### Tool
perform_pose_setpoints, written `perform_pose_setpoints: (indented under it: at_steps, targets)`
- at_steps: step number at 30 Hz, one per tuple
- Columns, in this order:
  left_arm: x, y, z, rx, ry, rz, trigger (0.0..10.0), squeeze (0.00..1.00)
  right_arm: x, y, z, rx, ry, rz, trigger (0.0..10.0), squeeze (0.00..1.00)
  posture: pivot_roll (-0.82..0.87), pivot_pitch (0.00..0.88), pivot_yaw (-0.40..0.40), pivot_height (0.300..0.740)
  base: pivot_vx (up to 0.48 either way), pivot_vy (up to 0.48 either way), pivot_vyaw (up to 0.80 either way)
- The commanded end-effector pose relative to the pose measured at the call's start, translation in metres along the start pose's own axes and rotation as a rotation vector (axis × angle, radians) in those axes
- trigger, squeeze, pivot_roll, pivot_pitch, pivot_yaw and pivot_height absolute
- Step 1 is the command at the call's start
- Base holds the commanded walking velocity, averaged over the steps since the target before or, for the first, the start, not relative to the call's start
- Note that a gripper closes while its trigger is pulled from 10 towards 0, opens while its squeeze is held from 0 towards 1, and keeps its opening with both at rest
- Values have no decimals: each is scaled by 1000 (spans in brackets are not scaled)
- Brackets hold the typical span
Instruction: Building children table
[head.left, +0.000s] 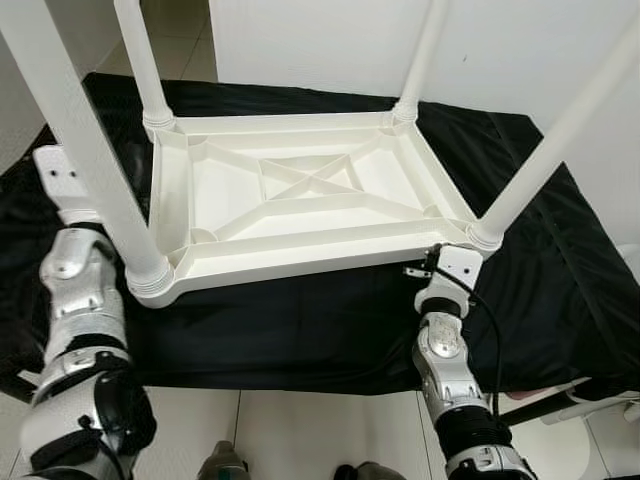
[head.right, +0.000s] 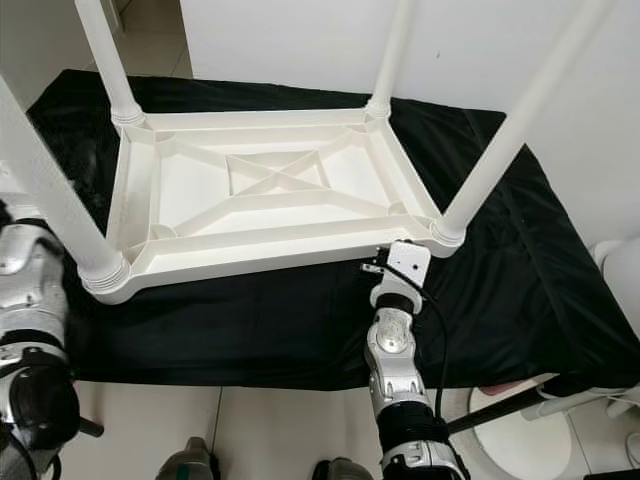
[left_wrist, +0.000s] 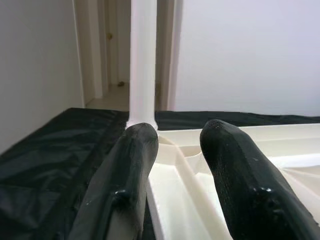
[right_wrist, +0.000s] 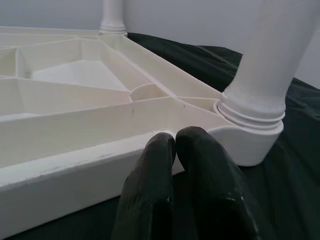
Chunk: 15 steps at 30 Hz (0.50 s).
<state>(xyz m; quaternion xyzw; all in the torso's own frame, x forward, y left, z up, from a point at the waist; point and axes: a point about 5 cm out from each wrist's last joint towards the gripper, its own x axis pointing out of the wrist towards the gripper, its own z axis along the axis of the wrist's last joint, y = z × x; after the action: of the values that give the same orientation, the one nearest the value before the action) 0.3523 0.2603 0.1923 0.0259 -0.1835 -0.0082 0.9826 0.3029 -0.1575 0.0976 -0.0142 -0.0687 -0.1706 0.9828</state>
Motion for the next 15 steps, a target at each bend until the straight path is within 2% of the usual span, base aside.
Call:
perform_pose_setpoints:
  at_steps: [1, 2, 3, 8, 11, 12, 13, 15]
  targets:
    - [1, -20, 2, -16, -13, -248, 10000, 0, 0, -7, -4, 0, 30, -35, 10000, 0, 161, 0, -72, 740, 0, 0, 0]
    - [-3, -37, 2, -45, -23, -346, 10000, 0, 4, -13, -6, 25, 55, -71, 10000, 0, 156, 1, -76, 740, 0, 0, 0]
    - [-5, -44, 2, -55, -31, -385, 10000, 0, 5, -16, -7, 36, 63, -82, 10000, 0, 156, 1, -78, 740, 0, 0, 0]
    - [-8, -59, 3, -100, -21, -454, 10000, 0, 8, -21, -9, 53, 78, -105, 10000, 0, 157, 4, -82, 740, 0, 0, 0]
    - [-16, -82, 5, -116, -10, -566, 10000, 0, 13, -25, -10, 82, 100, -111, 10000, 0, 156, 2, -90, 740, 0, 0, 0]
    - [-16, -82, 5, -116, -10, -566, 10000, 0, 13, -25, -10, 82, 100, -111, 10000, 0, 156, 2, -90, 740, 0, 0, 0]
    - [-22, -91, 8, -132, -8, -637, 10000, 0, 18, -26, -11, 104, 114, -98, 10000, 0, 152, 2, -88, 740, 0, 0, 0]
    - [-25, -94, 8, -138, -5, -662, 10000, 0, 20, -26, -11, 107, 118, -91, 10000, 0, 149, 2, -87, 740, 0, 0, 0]
